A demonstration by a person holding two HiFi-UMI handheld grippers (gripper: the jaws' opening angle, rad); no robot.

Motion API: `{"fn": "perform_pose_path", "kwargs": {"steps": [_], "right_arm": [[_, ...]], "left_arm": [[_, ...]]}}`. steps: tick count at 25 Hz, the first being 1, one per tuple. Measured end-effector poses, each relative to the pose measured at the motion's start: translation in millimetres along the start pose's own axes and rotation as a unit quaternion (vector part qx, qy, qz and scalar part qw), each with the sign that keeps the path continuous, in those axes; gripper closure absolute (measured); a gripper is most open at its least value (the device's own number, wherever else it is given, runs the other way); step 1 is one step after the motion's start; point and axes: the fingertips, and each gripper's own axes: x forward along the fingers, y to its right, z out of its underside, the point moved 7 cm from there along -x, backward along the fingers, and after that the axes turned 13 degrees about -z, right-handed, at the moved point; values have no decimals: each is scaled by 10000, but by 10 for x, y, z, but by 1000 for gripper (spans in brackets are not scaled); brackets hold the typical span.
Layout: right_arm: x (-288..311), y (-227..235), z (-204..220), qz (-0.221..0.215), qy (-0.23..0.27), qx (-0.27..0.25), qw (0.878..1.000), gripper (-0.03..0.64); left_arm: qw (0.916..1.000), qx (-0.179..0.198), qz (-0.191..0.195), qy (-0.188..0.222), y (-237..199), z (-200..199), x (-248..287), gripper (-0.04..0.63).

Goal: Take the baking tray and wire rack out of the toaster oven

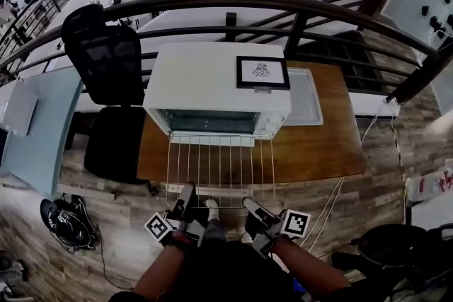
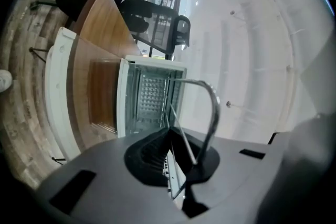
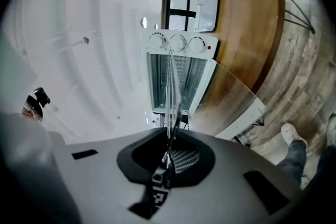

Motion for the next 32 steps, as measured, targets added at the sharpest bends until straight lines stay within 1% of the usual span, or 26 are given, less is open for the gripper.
{"fn": "perform_pose_path", "kwargs": {"steps": [3,7,10,13,14,16,18,20,22,25,27,28,32], "right_arm": [[-149,-170,-37,-128,-202,-326,9992,604],[-398,-390,-157,-356,-259,-714,9965,600],[-595,-570,-241,-408,-286,-1303,9902,593],[-857,-722,-376,-446,17,-1806,9825,575],[-966,-760,-436,-504,167,-1887,9806,560],[-1180,-814,-555,-609,400,-1984,9774,557],[-1346,-860,-638,-687,440,-2067,9750,549],[-1451,-915,-668,-808,290,-2153,9728,539],[-1507,-961,-664,-898,23,-2242,9704,529],[-1544,-1007,-626,-979,-366,-2294,9677,531],[-1585,-1011,-622,-849,-500,-2366,9666,527],[-1613,-997,-633,-714,-528,-2419,9662,537],[-1715,-893,-655,32,-585,-2608,9636,582]], "left_arm": [[9996,-14,275,-110,198,174,-3,586],[9969,1,662,-430,447,461,103,586],[9932,38,920,-709,589,665,188,586],[9897,79,1093,-919,705,820,232,586],[9886,83,1137,-982,731,859,233,586],[9855,87,1236,-1155,765,934,227,586],[9806,114,1313,-1449,780,1023,218,587],[9744,129,1323,-1816,763,1132,201,586],[9679,143,1329,-2127,735,1253,184,586],[9617,273,1305,-2394,664,1421,174,586],[9603,330,1242,-2476,595,1508,194,586],[9600,338,1217,-2500,565,1538,212,586],[9590,400,979,-2630,439,1610,301,587]]}}
